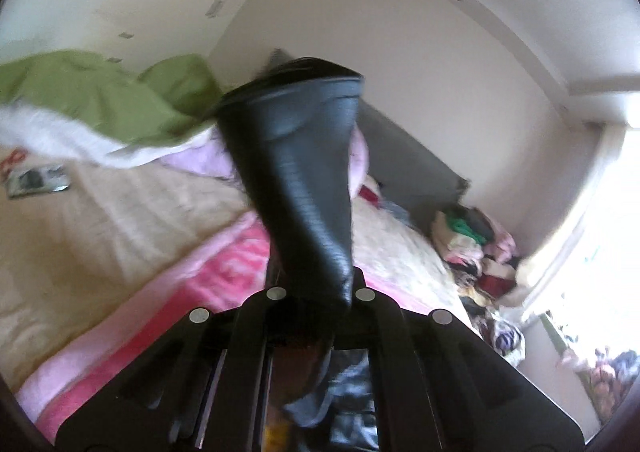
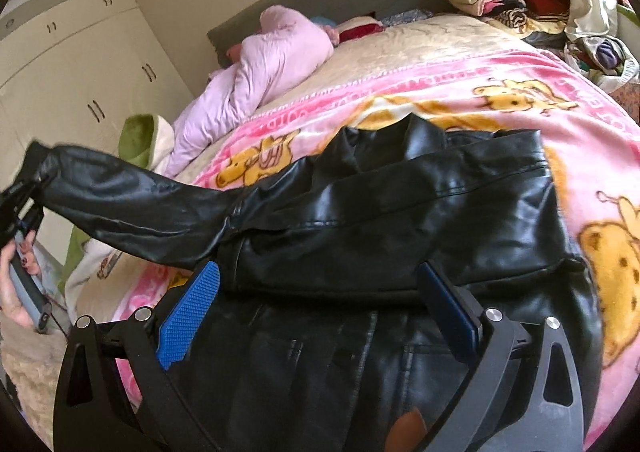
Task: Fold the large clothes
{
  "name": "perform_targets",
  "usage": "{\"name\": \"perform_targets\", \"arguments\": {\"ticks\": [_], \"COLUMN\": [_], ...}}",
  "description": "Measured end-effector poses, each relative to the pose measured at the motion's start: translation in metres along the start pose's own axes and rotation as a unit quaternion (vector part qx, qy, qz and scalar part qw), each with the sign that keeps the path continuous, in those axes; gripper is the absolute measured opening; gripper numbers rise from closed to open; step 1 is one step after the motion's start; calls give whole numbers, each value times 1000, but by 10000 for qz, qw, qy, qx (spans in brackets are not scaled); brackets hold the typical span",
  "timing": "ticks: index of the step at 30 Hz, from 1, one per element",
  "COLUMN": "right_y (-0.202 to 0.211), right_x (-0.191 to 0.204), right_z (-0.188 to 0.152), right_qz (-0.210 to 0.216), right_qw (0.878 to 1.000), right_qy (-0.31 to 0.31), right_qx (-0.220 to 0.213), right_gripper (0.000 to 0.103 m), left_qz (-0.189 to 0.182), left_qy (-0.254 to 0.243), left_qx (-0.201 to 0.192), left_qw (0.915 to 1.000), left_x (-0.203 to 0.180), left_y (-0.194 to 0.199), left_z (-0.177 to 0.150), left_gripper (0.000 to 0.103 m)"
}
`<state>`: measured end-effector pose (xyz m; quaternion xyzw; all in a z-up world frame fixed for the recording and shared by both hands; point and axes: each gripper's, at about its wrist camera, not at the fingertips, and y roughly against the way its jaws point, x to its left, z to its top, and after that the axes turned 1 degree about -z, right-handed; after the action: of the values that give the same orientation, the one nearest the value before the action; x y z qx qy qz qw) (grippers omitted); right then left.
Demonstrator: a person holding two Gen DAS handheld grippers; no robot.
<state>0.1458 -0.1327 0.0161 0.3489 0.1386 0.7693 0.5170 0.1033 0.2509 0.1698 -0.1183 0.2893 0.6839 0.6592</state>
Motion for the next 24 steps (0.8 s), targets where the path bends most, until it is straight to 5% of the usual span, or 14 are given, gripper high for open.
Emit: {"name": "perform_targets", "arguments": {"ticks": [8,11,18,24], "right_y": [25,34,53,67], "right_x": [-29,-43,-76,-107], "right_z": [3,4,4,0], "right_qz": [-65,-162,-400,-612], "right_qw": [9993,9985,9953,9910], "right_qy": [-276,-388,-694,-1023], "right_qx": [-243,-346,-538,-611], "right_gripper": [99,99,99,99], "left_qz": [-846,-895,-1027,-1060], "left_qy": [-917,-1328,-2112,-2770], "left_qx": [550,802,1601,2236], "left_qw": [9907,9838,9588,9285], "left_x": [-107,-128,-163,-180], "left_y": [-19,-32,-62,-78], "left_z": [-51,-79,-161,-229], "left_gripper": [0,0,0,2]}}
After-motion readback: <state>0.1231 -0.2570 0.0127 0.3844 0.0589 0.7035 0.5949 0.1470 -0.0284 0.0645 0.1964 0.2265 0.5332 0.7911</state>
